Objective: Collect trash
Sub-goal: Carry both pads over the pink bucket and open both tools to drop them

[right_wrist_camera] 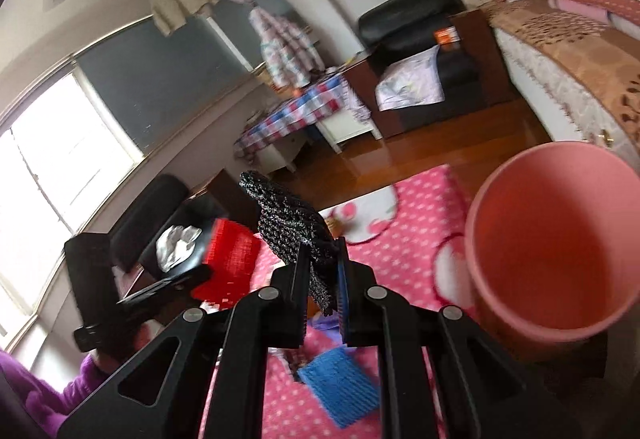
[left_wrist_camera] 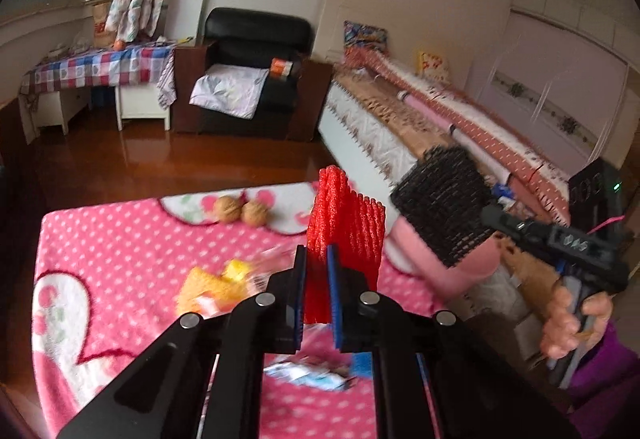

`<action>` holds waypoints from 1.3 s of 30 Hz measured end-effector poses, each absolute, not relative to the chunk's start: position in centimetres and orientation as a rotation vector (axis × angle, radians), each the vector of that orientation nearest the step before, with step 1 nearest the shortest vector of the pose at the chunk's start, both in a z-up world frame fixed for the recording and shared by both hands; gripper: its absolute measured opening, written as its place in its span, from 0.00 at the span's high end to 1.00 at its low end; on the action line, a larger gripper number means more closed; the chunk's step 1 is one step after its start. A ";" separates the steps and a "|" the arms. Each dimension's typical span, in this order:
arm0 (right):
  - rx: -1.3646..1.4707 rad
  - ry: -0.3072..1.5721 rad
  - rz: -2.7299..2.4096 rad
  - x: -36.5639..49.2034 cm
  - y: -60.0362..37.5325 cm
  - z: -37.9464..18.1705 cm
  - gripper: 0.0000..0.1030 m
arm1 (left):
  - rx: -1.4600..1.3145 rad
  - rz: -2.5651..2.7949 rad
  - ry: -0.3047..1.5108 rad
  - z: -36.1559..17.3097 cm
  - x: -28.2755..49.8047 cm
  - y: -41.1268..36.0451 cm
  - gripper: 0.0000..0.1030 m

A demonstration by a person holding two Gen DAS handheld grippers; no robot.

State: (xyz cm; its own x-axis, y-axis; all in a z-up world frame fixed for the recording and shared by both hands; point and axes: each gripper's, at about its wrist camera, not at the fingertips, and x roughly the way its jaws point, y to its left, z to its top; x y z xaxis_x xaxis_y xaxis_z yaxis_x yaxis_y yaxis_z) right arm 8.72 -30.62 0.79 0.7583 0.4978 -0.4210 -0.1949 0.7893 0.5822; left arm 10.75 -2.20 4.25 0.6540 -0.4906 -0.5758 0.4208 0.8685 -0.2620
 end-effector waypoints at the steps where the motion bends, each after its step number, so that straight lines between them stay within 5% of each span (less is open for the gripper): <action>1: 0.538 0.599 0.374 8.5 -31.1 0.7 0.88 | -0.111 -0.524 0.681 4.4 10.8 -2.9 0.91; 20: 0.441 0.612 -0.063 6.8 -40.8 -3.2 0.88 | -0.102 -0.645 0.797 1.6 14.8 -21.1 0.91; 35: 0.403 0.615 -0.137 9.0 -42.5 -5.2 0.88 | -0.007 -0.608 0.821 -1.0 17.8 -26.0 0.90; 39: 0.371 0.626 -0.148 9.5 -42.4 -5.4 0.87 | -0.004 -0.619 0.802 -0.8 17.9 -26.5 0.75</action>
State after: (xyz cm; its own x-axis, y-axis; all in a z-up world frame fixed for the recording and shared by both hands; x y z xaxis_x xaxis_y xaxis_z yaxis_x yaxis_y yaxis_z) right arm 9.54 -42.42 -5.44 0.8024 -0.0245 -0.5962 0.2459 0.9239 0.2931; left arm 17.86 -26.51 -0.80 0.5293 -0.5196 -0.6707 0.5166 0.8245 -0.2310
